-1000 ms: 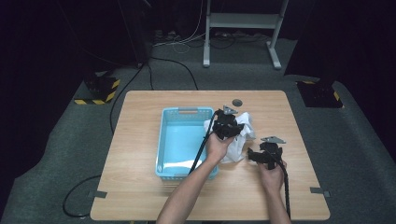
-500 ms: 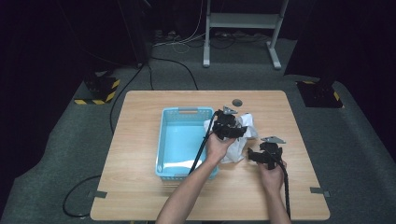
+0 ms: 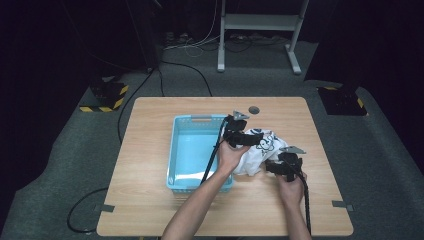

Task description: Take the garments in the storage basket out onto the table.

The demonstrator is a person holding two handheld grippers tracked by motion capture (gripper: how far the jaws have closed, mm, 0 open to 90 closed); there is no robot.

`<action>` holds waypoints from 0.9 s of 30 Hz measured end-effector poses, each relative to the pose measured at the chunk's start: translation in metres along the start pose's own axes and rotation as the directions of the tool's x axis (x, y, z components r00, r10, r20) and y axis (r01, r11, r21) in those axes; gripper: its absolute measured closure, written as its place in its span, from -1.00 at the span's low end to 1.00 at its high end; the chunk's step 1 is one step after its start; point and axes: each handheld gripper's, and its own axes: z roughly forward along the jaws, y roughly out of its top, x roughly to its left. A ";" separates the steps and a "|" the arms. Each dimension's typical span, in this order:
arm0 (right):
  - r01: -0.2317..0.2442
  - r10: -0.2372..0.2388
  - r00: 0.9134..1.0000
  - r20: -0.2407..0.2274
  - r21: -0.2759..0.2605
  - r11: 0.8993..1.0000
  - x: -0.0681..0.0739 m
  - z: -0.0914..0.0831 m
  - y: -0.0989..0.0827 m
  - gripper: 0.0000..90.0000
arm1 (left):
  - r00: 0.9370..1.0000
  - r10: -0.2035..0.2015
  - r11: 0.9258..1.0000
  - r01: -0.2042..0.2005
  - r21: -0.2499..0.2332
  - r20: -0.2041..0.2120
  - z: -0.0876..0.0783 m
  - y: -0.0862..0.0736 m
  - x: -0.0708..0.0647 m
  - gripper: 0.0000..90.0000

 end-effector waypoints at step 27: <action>0.000 0.000 1.000 0.000 0.000 1.000 0.000 0.000 0.000 -0.71 | 1.000 0.019 0.999 -0.020 -0.048 -0.025 -0.031 0.012 0.009 -0.76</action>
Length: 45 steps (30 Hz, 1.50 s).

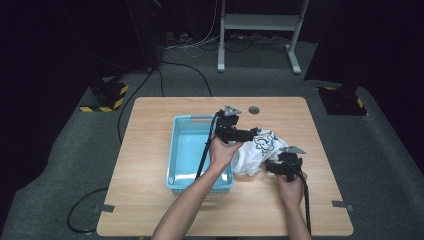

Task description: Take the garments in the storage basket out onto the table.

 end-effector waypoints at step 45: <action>0.000 0.000 1.000 0.000 0.000 1.000 0.000 0.000 0.000 -0.71 | 0.998 0.060 0.998 -0.060 -0.015 -0.008 -0.044 0.011 0.019 -0.86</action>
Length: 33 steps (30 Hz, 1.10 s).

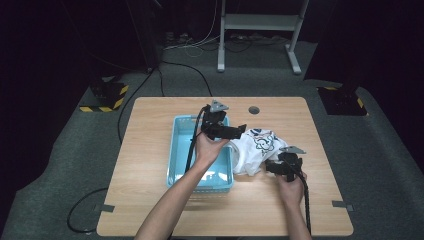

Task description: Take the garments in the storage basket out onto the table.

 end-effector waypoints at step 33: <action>0.000 0.000 1.000 0.000 0.000 1.000 0.000 0.000 0.000 -0.71 | 0.999 0.009 1.000 -0.010 -0.017 -0.047 -0.035 -0.002 0.022 -0.85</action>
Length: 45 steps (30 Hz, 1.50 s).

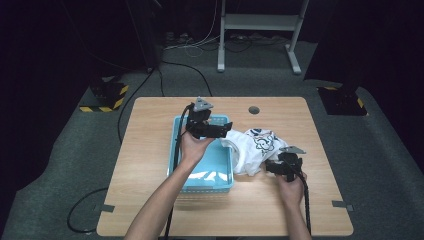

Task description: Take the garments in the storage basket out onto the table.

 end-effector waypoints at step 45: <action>0.000 0.000 1.000 0.000 0.000 1.000 0.000 0.000 0.000 -0.71 | 0.996 -0.063 0.998 0.061 -0.029 -0.059 -0.040 -0.015 0.040 -0.83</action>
